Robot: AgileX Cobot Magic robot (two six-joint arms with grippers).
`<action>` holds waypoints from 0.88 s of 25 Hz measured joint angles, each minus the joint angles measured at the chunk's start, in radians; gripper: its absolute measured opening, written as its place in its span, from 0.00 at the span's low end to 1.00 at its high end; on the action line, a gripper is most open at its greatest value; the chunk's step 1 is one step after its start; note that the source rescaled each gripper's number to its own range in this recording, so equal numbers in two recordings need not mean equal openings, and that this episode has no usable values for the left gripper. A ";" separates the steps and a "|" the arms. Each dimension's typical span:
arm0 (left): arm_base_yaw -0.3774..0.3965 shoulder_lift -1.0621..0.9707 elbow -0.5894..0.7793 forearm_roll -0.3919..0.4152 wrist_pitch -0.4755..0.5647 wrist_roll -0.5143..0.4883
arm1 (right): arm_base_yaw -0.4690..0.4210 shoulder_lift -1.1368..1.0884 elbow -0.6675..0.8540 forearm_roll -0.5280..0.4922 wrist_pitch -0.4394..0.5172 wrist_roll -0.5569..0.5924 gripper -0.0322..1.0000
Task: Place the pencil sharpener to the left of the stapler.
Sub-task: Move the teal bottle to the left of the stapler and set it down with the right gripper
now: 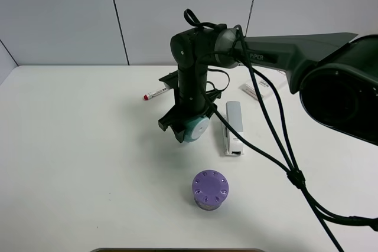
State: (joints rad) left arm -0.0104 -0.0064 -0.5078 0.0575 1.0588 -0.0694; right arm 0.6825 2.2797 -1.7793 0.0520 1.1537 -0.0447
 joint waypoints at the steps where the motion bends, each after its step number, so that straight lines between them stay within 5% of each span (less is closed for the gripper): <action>1: 0.000 0.000 0.000 0.000 0.000 0.000 | 0.000 0.002 0.000 -0.001 -0.001 0.001 0.03; 20: 0.000 0.000 0.000 0.000 0.000 0.000 | 0.000 0.060 -0.003 -0.001 -0.047 0.055 0.05; 21: 0.000 0.000 0.000 0.000 0.000 0.000 | 0.000 0.060 -0.003 -0.001 -0.047 0.061 0.16; 22: 0.000 0.000 0.000 0.000 0.000 0.000 | 0.000 0.060 -0.003 -0.001 -0.047 0.067 0.39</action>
State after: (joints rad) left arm -0.0104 -0.0064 -0.5078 0.0575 1.0588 -0.0694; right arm 0.6825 2.3398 -1.7818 0.0510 1.1068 0.0222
